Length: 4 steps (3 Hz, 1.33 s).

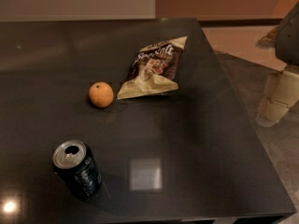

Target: Pick brown chip bag

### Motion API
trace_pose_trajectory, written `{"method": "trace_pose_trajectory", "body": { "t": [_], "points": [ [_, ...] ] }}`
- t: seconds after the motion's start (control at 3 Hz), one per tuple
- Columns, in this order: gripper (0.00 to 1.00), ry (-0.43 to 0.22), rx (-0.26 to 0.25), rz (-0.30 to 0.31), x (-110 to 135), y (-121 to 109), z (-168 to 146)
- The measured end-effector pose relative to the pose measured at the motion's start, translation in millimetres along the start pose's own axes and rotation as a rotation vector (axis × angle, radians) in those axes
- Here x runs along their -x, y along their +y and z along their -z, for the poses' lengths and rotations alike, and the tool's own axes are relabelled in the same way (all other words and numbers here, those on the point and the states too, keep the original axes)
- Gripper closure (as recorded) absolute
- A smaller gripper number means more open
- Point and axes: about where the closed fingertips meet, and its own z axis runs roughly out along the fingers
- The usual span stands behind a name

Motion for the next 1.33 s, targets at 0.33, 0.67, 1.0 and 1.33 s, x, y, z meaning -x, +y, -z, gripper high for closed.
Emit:
{"method": "trace_pose_trajectory", "body": {
  "t": [0.33,0.67,1.0,1.33],
  "points": [
    [0.0,0.0,0.0,0.001,0,0,0],
    [0.0,-0.007,-0.021,0.053,6,-13,0],
    [0.0,-0.035,-0.022,0.136,18,-32,-11],
    [0.0,-0.068,-0.025,0.236,36,-53,-27]
  ]
}}
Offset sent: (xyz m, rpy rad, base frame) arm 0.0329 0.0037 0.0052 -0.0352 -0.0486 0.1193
